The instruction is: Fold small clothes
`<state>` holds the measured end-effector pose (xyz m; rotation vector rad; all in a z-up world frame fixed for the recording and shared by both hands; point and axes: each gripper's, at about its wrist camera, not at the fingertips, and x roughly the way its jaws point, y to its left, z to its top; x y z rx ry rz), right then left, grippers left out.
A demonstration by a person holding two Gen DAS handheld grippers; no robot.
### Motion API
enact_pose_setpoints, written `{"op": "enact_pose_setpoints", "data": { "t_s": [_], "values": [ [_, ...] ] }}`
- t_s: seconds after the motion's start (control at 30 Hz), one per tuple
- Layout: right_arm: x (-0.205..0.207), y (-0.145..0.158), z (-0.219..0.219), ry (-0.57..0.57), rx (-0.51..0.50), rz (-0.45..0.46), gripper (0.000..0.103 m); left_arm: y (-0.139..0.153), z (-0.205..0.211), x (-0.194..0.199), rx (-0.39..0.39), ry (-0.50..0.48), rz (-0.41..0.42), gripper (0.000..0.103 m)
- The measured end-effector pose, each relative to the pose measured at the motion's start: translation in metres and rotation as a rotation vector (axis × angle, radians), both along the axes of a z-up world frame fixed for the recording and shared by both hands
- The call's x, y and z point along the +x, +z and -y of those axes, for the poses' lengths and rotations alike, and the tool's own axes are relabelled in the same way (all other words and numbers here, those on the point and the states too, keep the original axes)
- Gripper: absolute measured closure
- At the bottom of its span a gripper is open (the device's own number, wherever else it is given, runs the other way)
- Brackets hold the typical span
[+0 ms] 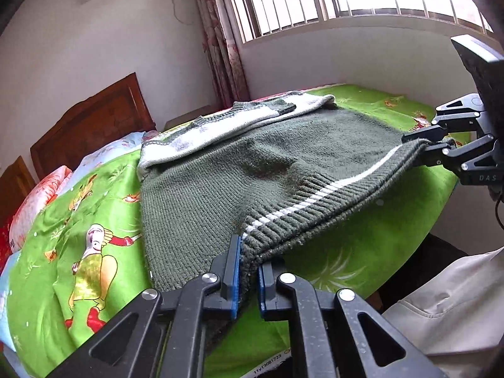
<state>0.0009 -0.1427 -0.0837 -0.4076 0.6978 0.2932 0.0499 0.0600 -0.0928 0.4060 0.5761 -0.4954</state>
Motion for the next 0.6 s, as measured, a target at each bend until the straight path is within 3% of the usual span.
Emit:
{"op": "enact_pose_setpoints", "data": {
  "t_s": [0.03, 0.07, 0.27, 0.3, 0.6],
  "values": [
    [-0.003, -0.005, 0.006, -0.014, -0.011, -0.006, 0.101, 0.001, 0.000, -0.001, 0.010, -0.002, 0.005, 0.095],
    [-0.007, -0.010, 0.013, -0.031, -0.018, -0.011, 0.069, 0.000, 0.000, -0.002, 0.016, -0.006, 0.007, 0.095],
    [-0.021, -0.020, 0.051, -0.094, 0.011, 0.001, 0.056, -0.016, 0.007, 0.000, 0.083, -0.001, 0.008, 0.085],
    [-0.022, -0.019, 0.053, -0.092, 0.012, 0.013, 0.056, -0.018, 0.007, 0.000, 0.098, 0.005, 0.012, 0.080],
    [-0.029, -0.026, 0.050, -0.066, -0.033, 0.047, 0.058, -0.030, -0.008, -0.002, 0.149, 0.051, 0.023, 0.074]
  ]
}}
